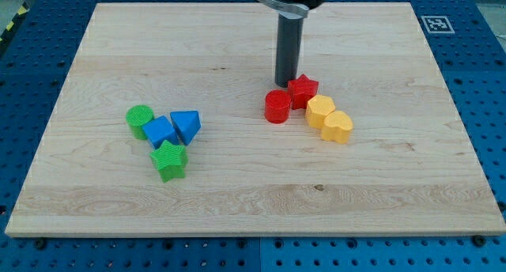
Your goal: Push the red circle left to the yellow hexagon
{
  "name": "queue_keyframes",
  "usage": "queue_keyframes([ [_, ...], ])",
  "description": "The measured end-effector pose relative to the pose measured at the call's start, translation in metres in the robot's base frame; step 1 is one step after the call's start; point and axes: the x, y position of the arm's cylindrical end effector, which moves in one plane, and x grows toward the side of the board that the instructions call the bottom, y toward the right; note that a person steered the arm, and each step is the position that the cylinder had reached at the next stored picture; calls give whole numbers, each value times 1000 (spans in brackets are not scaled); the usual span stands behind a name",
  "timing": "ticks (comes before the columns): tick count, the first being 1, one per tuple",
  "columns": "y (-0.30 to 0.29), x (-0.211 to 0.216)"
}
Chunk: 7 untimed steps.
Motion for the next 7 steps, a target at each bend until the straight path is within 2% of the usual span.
queue_keyframes([
  [2, 8, 15],
  [4, -35, 13],
  [7, -42, 48],
])
